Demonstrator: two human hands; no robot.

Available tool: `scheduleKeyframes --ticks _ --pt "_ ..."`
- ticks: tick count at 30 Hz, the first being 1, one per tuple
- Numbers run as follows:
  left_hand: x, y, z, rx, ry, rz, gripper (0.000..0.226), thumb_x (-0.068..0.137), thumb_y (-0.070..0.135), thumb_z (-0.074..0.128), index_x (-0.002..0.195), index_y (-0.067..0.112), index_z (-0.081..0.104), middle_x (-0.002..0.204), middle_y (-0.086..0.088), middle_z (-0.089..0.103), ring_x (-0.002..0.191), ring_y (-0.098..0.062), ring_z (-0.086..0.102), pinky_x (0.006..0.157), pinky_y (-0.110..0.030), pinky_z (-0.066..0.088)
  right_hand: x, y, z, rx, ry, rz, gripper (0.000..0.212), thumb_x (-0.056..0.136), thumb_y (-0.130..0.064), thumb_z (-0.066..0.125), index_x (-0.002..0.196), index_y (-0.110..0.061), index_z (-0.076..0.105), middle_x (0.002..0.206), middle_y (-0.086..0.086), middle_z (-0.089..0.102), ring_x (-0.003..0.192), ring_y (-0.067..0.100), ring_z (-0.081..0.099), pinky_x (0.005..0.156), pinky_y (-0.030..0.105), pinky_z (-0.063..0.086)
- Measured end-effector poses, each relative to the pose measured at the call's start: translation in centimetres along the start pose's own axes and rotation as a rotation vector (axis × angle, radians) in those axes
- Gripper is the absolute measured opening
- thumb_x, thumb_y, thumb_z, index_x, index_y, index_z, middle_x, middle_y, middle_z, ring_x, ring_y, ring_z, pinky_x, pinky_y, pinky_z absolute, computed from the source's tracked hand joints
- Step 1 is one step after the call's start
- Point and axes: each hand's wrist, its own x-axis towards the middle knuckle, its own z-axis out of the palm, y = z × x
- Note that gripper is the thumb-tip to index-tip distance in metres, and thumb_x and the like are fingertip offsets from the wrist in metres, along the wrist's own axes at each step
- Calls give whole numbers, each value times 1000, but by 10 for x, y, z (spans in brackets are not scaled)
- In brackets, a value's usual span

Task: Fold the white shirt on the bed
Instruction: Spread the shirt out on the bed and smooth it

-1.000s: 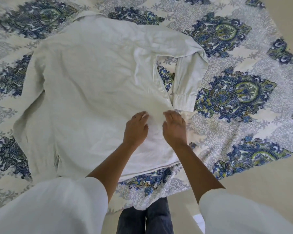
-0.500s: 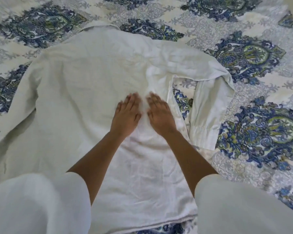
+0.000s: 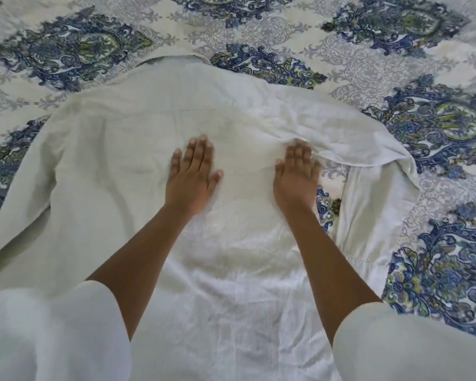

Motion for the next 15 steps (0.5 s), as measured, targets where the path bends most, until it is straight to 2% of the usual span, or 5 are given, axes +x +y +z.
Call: scheduleKeyframes --ticks 1,3,5,11,15 --pt "6 0 -4 -13 16 -1 74 87 52 0 149 12 0 158 -5 -1 146 -20 -1 117 -40 -4 3 -14 -2 15 54 -7 52 102 -30 21 149 -9 11 158 10 4 147 24 -1 116 37 -6" --pt "25 2 -8 -11 14 86 74 86 51 -3 149 11 -2 158 -5 -4 146 -18 -4 116 -38 -5 5 -47 4 -36 139 -259 52 99 -24 32 147 -8 22 157 10 16 146 27 11 117 41 3" --pt "40 -3 -4 -9 -16 120 75 85 53 -6 149 14 -1 159 -3 -3 146 -16 -5 116 -36 -7 15 -58 11 -87 -5 -516 52 100 -28 25 149 -14 15 159 2 9 147 20 4 118 42 0" --pt "45 -12 4 -34 34 39 71 91 51 3 150 13 4 159 -4 1 146 -18 -2 119 -37 0 80 -49 -9 -19 -34 -159 53 101 -34 14 150 -18 2 159 1 -6 146 19 -9 118 43 -4" --pt "51 -16 5 -38 41 48 68 93 50 13 150 13 11 158 -5 8 146 -19 3 119 -39 4 87 -76 -4 -69 -86 -551 51 101 -33 21 150 -24 10 159 -5 4 147 15 0 119 43 6"
